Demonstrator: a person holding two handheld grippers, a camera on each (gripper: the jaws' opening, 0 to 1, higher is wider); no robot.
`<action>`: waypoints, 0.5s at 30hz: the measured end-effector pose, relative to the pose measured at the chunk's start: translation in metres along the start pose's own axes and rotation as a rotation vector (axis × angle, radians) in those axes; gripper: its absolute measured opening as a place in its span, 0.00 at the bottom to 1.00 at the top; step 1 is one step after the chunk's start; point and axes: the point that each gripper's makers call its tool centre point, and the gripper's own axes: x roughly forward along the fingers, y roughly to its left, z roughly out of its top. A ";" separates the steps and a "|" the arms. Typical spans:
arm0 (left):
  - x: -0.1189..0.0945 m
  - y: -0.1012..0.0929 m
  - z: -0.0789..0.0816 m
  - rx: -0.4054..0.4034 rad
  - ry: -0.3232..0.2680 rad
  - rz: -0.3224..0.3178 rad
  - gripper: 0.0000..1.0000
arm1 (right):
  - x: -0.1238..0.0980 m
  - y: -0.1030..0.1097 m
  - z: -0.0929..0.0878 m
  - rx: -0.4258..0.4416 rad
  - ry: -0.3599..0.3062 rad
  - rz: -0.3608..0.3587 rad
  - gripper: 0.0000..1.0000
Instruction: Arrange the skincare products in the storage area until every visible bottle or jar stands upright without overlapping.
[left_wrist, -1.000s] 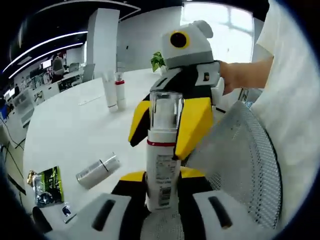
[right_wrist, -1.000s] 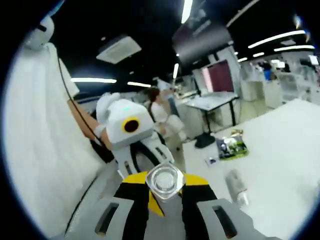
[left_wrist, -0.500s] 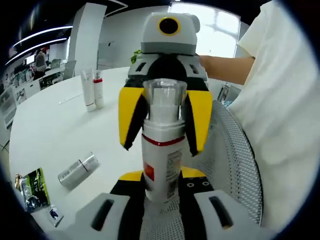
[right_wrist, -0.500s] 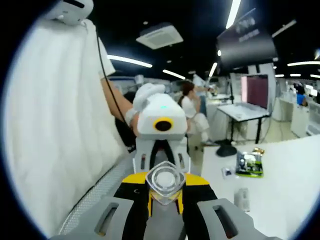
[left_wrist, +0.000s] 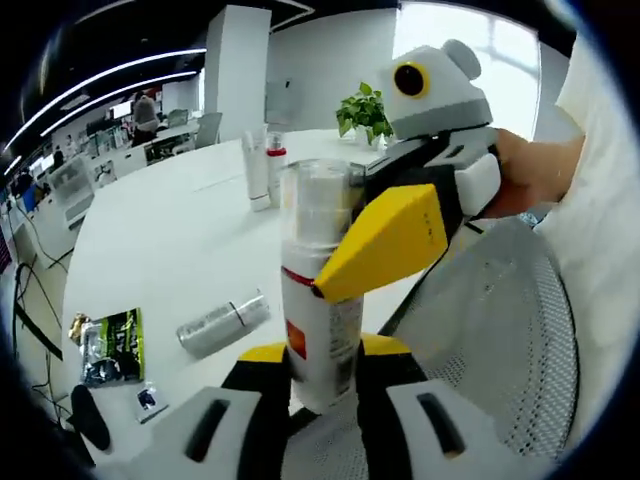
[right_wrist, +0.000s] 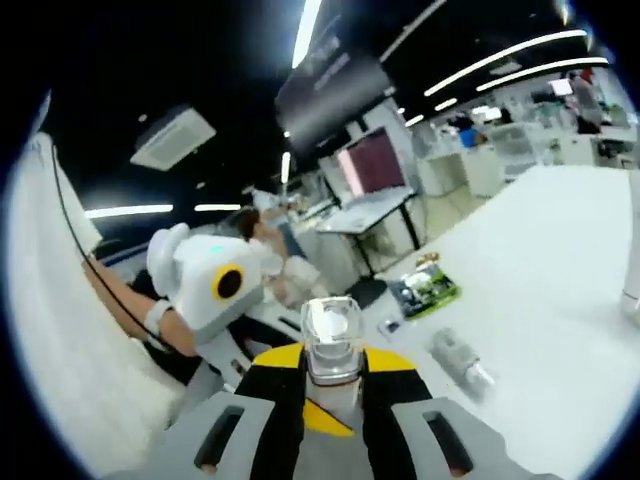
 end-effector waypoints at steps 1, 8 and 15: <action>0.000 0.001 -0.001 -0.007 0.002 0.002 0.21 | 0.001 -0.002 -0.002 0.037 0.012 -0.014 0.20; -0.001 0.004 -0.001 0.004 0.002 0.026 0.21 | 0.004 0.000 0.006 0.075 -0.010 -0.038 0.22; 0.001 0.010 -0.006 0.044 0.023 0.074 0.20 | 0.010 -0.004 0.002 0.126 0.003 -0.082 0.22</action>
